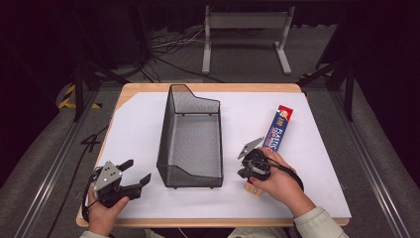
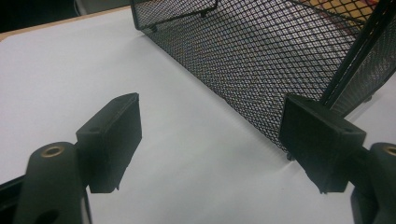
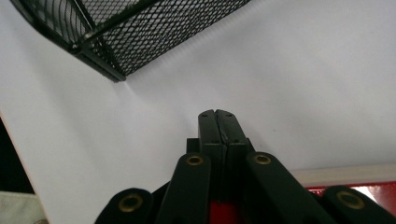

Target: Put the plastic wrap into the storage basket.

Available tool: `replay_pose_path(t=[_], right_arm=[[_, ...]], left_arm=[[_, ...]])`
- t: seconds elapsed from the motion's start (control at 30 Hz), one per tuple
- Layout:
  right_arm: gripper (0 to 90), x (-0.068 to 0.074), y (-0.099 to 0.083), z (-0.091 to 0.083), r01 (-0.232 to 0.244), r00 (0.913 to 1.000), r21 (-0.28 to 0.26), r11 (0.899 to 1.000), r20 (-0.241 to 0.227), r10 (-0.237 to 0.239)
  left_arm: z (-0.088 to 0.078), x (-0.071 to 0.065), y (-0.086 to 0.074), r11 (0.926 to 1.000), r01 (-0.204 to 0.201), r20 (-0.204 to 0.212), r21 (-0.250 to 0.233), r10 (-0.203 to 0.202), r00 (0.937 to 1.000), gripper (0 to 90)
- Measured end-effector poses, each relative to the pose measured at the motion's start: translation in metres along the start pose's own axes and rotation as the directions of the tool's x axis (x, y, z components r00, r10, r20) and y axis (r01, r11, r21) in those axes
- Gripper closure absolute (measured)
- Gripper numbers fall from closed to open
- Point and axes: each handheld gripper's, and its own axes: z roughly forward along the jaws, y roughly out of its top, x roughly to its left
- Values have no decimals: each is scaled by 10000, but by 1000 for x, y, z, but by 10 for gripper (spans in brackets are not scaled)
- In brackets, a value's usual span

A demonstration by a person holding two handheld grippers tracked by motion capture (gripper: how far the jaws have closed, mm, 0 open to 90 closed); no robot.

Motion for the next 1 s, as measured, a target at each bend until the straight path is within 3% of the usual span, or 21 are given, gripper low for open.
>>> replay_pose_path(t=[0.57, 1.0], right_arm=[[900, 0, -19, -14, 0, 9999, 887, 9961, -115, 10], [900, -4, -42, -27, -522, 9985, 1154, 9919, -125, 540]], left_arm=[[1, 0, 2, 10000, -18, 27, -41, 19, 10000, 221], [7, -1, 5, 9999, -150, 124, -28, 150, 9998, 221]])
